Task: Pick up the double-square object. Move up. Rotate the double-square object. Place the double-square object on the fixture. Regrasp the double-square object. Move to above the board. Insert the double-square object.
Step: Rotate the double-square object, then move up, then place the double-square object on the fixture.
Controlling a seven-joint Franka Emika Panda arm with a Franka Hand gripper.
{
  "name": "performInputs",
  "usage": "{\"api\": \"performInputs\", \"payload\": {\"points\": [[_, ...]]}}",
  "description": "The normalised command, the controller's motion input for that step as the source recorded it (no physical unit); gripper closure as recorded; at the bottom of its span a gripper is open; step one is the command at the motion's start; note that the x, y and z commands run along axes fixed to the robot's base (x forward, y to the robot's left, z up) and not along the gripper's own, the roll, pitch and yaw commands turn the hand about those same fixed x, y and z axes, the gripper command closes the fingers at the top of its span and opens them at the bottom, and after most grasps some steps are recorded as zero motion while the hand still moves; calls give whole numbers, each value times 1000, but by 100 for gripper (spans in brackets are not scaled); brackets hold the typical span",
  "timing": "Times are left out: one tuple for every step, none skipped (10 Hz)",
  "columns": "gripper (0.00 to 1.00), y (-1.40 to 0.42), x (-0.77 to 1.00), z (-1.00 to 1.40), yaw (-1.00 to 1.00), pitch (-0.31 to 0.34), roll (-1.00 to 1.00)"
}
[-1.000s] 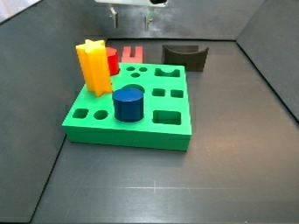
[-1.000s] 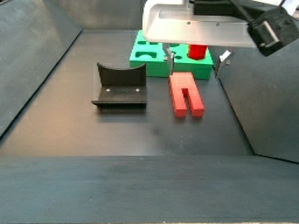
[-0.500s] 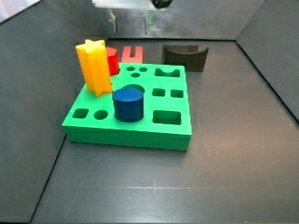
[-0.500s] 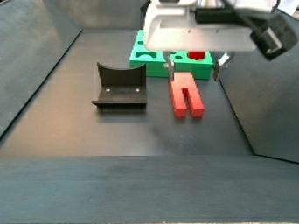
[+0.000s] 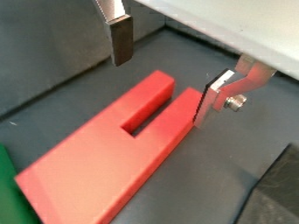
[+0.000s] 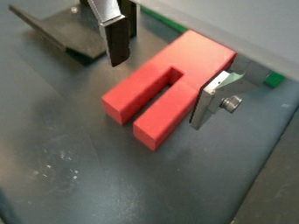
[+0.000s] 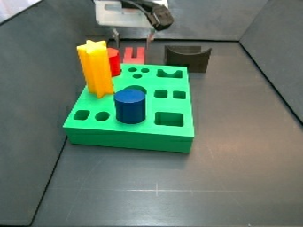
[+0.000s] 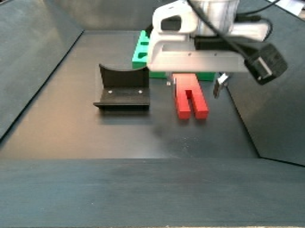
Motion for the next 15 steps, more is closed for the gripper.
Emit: {"api": "performInputs", "payload": {"points": [[0,12,46,-746,-7,-51,-111],[0,13,42,-603,-6,-57,-124],[0,14,43,-534,-6,-62,-130],[0,15,38,-373,-4,-74,-143],[0,17,34,-313,-4,-74,-148],[0,23,31,-190,-8,-79,-155],[100,0,0,0,0,0,0],[100,0,0,833,0,0,0],[100,1,-7,821,0,6,0],[100,3,-28,703,-7,27,10],[100,6,-23,582,-13,36,23],[100,5,-18,495,-14,45,32],[100,5,-17,307,-19,53,54],[100,0,0,1000,0,0,0],[100,-1,-4,1000,0,4,14]]}}
